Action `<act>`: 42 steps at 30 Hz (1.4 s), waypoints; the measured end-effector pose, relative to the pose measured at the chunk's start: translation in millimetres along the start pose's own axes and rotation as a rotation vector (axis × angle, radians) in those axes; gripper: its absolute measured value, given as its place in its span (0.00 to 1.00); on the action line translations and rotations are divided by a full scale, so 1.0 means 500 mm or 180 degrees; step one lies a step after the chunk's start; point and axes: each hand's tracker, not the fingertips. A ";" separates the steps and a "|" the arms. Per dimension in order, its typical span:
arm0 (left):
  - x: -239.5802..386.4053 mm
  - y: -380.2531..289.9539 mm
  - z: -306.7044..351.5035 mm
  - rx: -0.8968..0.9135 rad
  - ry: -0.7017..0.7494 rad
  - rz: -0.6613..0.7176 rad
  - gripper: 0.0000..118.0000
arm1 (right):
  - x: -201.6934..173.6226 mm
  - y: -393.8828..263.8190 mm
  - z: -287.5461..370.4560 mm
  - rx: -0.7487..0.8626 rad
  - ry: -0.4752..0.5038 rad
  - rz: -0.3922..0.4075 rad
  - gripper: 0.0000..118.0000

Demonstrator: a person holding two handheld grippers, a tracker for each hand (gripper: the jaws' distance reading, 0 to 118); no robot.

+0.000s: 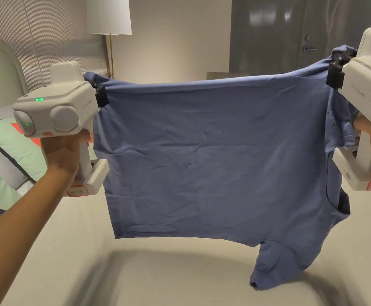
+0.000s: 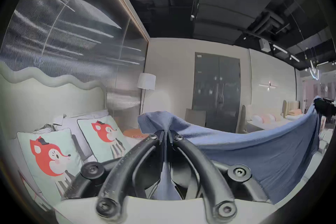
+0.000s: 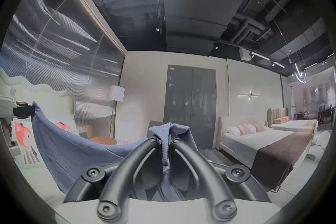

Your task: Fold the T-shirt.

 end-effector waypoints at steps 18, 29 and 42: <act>-0.027 -0.427 0.160 -0.0995 -0.0093 -0.0140 0.00 | 0.033 -0.423 0.150 -0.1217 0.0137 -0.0372 0.04; -0.093 -0.568 0.458 -0.1581 0.0009 -0.0042 0.00 | 0.034 -0.515 0.461 -0.1771 0.0365 -0.0694 0.04; -0.168 -0.653 0.681 -0.2312 0.0036 0.0033 0.00 | 0.017 -0.574 0.774 -0.2406 0.0365 -0.0815 0.04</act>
